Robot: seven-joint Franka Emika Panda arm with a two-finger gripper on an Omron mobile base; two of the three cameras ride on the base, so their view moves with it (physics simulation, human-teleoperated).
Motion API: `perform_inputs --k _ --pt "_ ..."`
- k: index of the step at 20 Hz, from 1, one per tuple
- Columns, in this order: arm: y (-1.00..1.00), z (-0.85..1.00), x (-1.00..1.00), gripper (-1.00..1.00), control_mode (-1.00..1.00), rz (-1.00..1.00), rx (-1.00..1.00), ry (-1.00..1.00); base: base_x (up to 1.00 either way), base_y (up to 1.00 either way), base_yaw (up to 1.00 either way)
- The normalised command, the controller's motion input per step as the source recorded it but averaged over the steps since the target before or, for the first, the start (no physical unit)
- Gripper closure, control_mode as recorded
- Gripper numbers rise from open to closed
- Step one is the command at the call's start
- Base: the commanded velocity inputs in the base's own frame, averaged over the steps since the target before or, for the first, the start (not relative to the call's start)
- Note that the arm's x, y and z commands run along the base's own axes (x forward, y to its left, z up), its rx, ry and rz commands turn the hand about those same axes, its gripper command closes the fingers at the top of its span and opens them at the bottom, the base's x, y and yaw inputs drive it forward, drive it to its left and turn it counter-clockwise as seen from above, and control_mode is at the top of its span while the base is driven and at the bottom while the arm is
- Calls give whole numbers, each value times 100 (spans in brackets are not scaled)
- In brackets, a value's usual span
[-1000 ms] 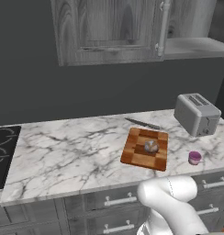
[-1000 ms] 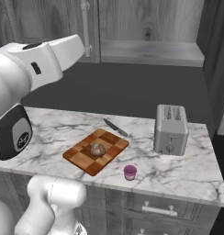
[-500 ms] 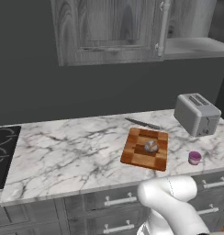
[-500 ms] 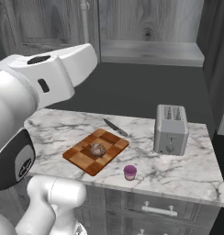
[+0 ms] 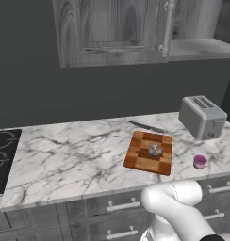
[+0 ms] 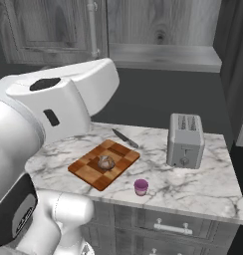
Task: Pick the bread, place it on the cutting board, pick the jam, place it on the counter, and close the cabinet.
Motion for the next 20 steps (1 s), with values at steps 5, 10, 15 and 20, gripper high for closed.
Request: perform_inputs --k 5,10,15,20 --pt "-20 0 -30 -100 -100 1 0 0 0 0 0" --pt "-27 0 -22 -100 -100 1 0 0 0 0 0" --pt "-29 0 -10 -100 -100 0 0 0 0 0 0" --pt "-32 0 -1 -100 -100 0 0 0 0 0 0"
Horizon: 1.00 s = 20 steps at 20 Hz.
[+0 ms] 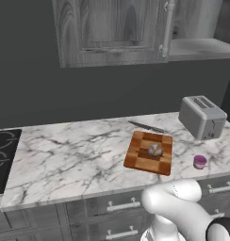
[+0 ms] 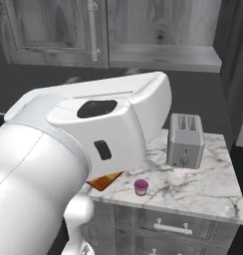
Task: Pick the bread, place it on the cutting board, pick the jam, place it on the counter, and close the cabinet.
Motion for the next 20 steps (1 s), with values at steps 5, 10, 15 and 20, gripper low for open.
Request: perform_inputs --k 5,10,15,20 --pt "-34 0 0 -100 -100 0 0 0 0 0 0" --pt "-36 0 0 -100 -100 0 0 0 0 0 0" --pt "-35 0 0 -100 -100 0 0 0 0 0 0" --pt "-34 0 0 -100 -100 0 0 2 0 0 0"
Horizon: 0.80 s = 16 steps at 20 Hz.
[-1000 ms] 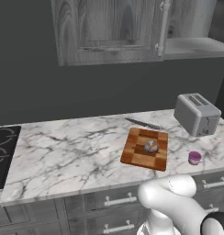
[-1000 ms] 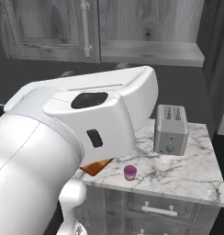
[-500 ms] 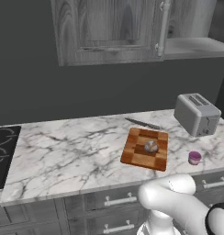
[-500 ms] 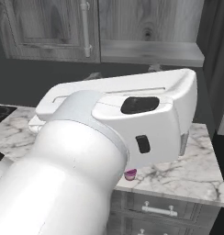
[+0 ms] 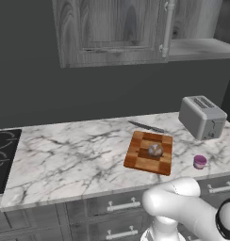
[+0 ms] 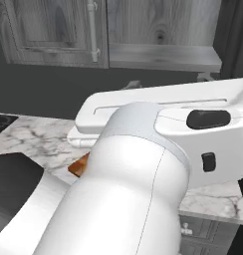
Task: Pick the bread, place it on the cutting board, pick the jam, place it on the counter, and close the cabinet.
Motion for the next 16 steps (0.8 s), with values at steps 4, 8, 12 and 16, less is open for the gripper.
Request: perform_inputs --k 4,8,12,16 --pt "-33 -1 2 -100 -100 0 0 2 0 0 0" --pt "-33 -3 6 -100 -100 0 0 2 0 0 0" --pt "-33 -6 10 -100 -100 0 0 1 0 0 0" --pt "-31 -9 12 -100 -100 0 0 1 0 0 0"
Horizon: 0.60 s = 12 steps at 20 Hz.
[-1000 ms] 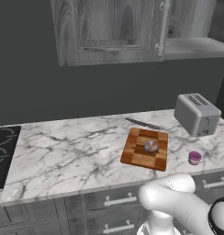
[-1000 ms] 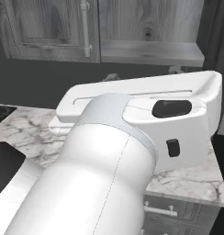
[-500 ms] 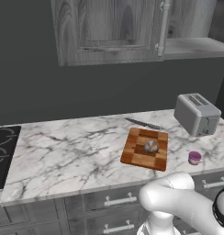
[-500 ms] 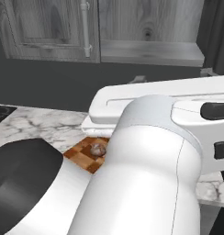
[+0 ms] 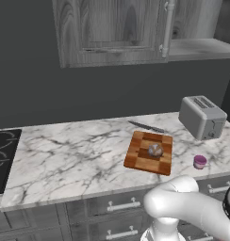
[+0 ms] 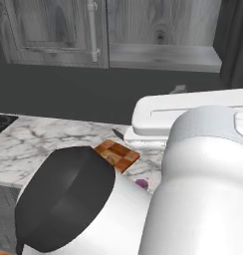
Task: Pick the bread, place it on the cutting board, pick the jam, place it on the counter, and close the cabinet.
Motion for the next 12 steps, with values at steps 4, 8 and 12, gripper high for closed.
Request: perform_inputs --k 4,8,12 --pt "-28 -14 8 -100 -100 0 0 0 0 0 0" --pt "-30 -9 15 -100 -100 0 0 0 0 0 0" --pt "-28 -8 21 -100 -100 0 0 0 0 0 0"
